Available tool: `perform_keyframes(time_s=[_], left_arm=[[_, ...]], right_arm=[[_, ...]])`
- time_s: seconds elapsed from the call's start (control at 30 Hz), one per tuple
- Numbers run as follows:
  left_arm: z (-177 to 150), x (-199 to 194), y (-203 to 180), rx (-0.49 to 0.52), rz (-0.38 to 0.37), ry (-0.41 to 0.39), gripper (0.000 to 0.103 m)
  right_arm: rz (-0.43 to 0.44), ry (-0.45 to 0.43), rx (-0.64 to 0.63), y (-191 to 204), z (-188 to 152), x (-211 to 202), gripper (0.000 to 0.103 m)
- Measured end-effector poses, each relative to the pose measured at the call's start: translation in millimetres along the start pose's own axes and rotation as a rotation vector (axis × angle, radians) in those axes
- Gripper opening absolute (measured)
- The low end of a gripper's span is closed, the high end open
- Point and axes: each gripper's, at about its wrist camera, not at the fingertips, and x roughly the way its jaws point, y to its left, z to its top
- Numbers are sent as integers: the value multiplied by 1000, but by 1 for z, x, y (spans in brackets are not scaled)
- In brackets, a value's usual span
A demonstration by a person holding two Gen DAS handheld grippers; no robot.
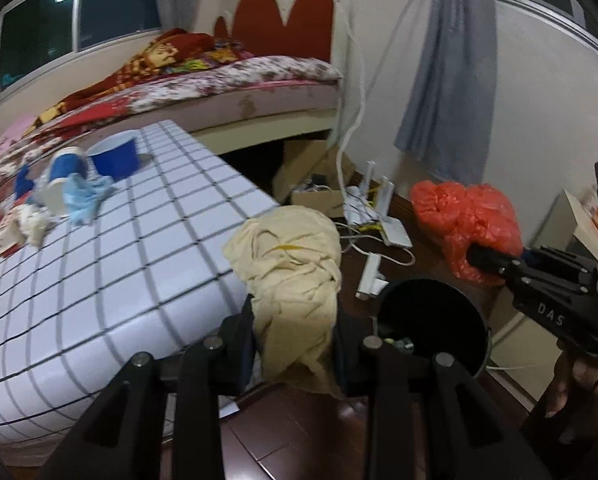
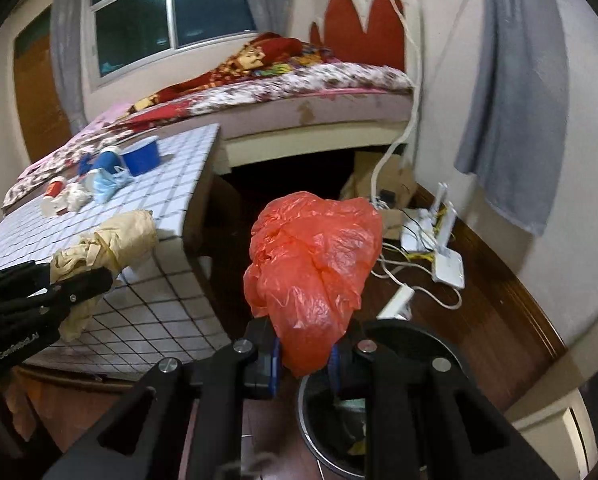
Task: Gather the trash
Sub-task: 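Carry beige cloth and red bag over the bin and open both grippers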
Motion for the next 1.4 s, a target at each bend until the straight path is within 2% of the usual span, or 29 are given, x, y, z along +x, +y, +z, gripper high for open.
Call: perform_keyframes(time_s=[0.57,0.73,0.83,1.07,1.37,1.4], left_arm=[[-1,28,-57,72,-109,44,33],[-3,46,-79,109,-164,76,33],[-7,59,-93,132,-209,108,33],[-14,97,-117,163,-255,210,33],[-21,124,-132,185,-262,282,34],[-22,128,-131,180,-266,291,37]], right_arm=[[-84,41,74,-53,-24,-13,19],[-96,84,85,-68,-36,-8,19],[-102,138,85,-78,-46,2,19],[-130,265,113,-106,-74,33,19],[-111,336,127,-125,-93,60,19],[-108,341,126,-126,-94,62,19]])
